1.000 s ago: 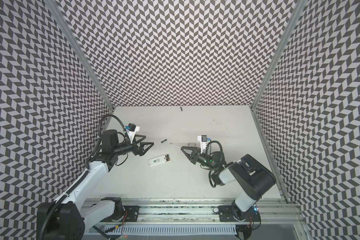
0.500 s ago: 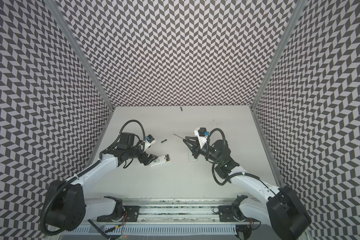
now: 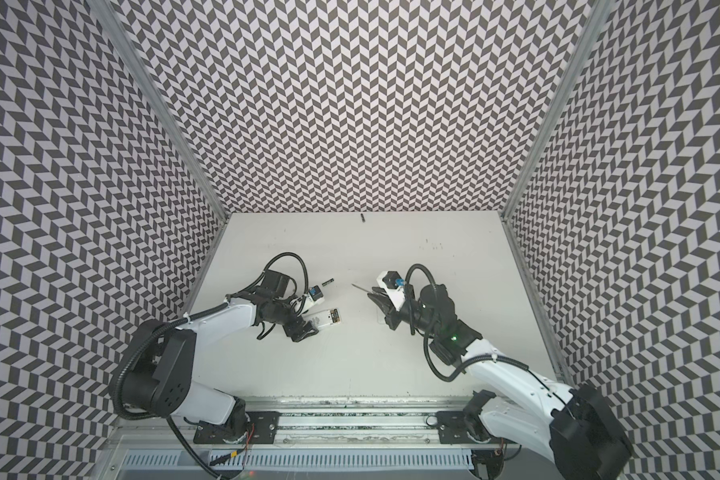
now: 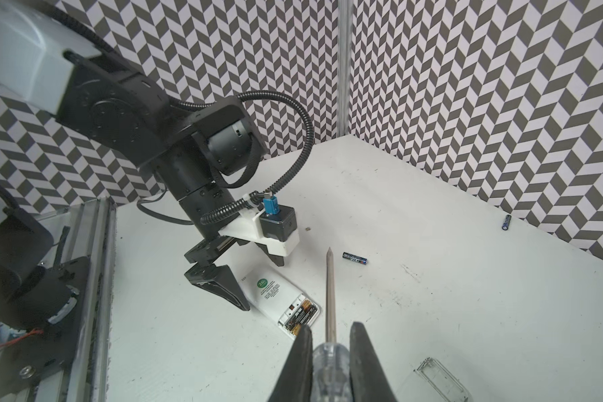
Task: Unload the batteries from the remote control
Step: 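Lower the left gripper onto the white remote and grasp it, then push the screwdriver tip with the right gripper into the battery compartment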
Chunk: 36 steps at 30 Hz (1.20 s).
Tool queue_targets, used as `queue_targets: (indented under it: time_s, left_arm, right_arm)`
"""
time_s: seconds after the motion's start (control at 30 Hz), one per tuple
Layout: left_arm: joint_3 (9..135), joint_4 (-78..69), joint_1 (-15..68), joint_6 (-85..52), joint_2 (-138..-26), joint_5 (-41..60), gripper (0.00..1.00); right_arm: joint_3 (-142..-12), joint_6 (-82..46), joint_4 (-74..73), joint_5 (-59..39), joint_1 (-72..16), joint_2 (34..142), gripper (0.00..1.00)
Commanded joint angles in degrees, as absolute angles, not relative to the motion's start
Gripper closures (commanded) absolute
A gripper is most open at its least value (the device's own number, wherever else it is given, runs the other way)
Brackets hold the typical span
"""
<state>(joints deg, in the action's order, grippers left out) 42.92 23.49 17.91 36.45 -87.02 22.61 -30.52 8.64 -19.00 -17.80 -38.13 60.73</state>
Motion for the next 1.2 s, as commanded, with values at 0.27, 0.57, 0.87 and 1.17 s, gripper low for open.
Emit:
queue_targets:
  time_s: [0.27,0.57,0.87,1.17]
  left_arm:
    - [48.61,27.63,22.6,38.31,-94.91,18.37,0.22]
    - [44.83,29.0,26.24,40.71,-91.41,18.4,0.44]
    - [37.82,30.26,28.1,40.04,-81.97,24.55,0.6]
    - [33.28,32.49,31.46,42.76,-78.74,24.28,0.61]
  right_arm:
    - [-31.62,16.26,-14.16,-15.56,-42.41,59.98,0.99]
    - [-31.46,18.91,-10.04,-14.94,-42.93,58.82,1.0]
    - [-32.89,27.65,1.23,-12.41,-49.65,58.44,1.0]
    - [-34.7,37.29,4.88,-17.61,-52.95,67.03,1.0]
